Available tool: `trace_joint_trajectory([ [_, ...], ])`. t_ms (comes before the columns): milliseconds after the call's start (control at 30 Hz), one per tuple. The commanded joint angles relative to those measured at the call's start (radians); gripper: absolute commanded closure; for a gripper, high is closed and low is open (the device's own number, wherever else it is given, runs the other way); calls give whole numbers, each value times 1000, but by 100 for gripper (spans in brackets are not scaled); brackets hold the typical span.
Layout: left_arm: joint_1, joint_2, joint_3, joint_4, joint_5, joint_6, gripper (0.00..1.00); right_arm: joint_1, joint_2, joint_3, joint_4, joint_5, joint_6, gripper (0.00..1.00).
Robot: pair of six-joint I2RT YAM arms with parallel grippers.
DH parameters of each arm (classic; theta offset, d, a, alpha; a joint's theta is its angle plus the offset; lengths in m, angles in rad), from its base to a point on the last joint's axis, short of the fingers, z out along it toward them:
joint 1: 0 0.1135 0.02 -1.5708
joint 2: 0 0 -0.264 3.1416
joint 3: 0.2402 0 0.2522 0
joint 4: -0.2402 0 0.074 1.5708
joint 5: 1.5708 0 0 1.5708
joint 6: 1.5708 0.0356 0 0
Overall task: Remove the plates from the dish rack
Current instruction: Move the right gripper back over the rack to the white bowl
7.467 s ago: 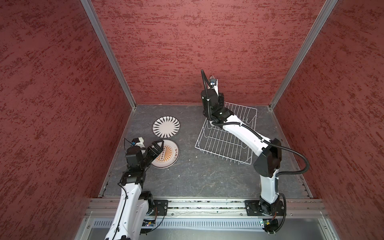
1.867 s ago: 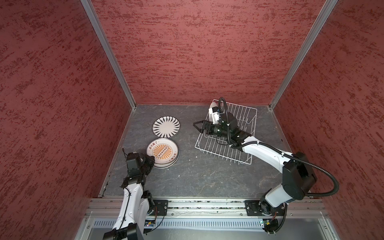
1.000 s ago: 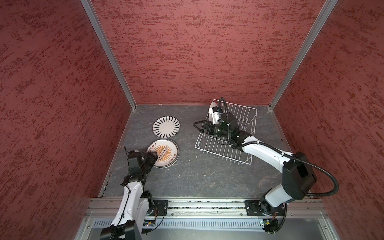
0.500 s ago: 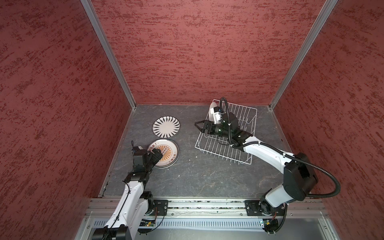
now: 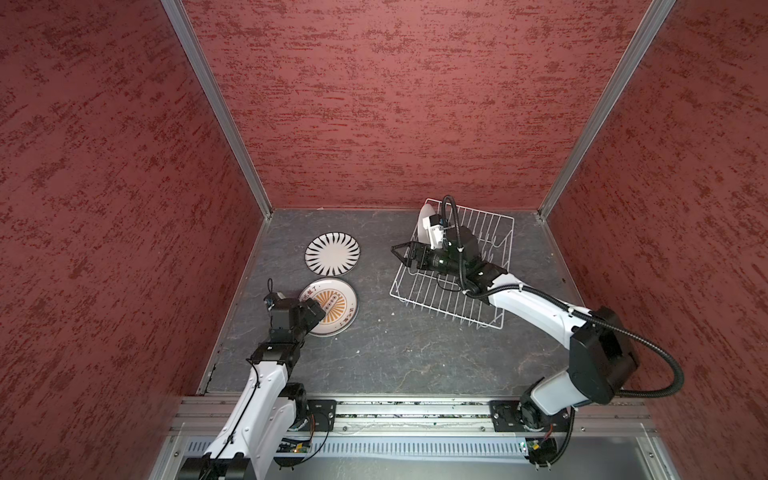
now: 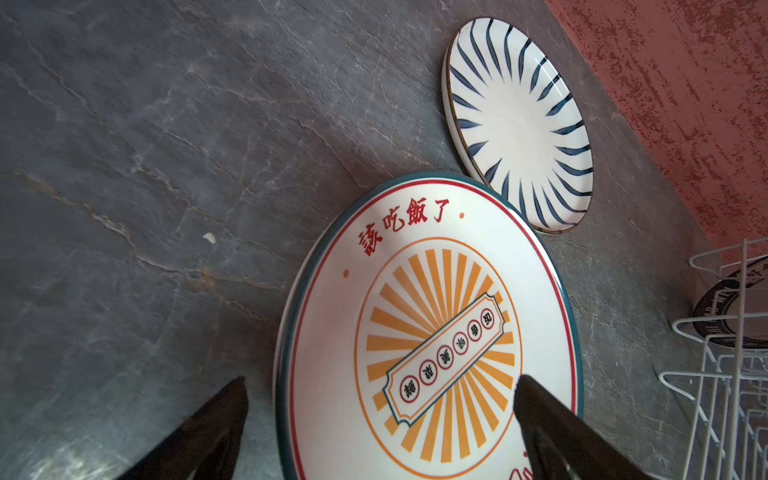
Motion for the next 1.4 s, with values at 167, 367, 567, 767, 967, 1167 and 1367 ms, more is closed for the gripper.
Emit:
trace_joint_trajectory([
  [167,-117,-50,75,-61,-173,63,1,-13,-32,7,-47,72,-34,1],
  [367,-120,-109,71,-5,-58,64,0,-12,-23,26,-92,172,-41,1],
  [567,-131,-123,106,7,7,60,0,-12,16,89,-222,371,-42,3],
  [767,-149,-80,129,25,39,73,0,-7,111,234,-428,631,-55,3],
  [967,-168,-43,134,39,57,73,0,23,227,383,-544,821,-67,2],
  [1167,-195,-32,145,42,68,57,0,68,406,626,-718,976,-103,1],
  [1367,-218,-24,155,32,63,56,0,101,535,808,-793,1108,-123,1],
])
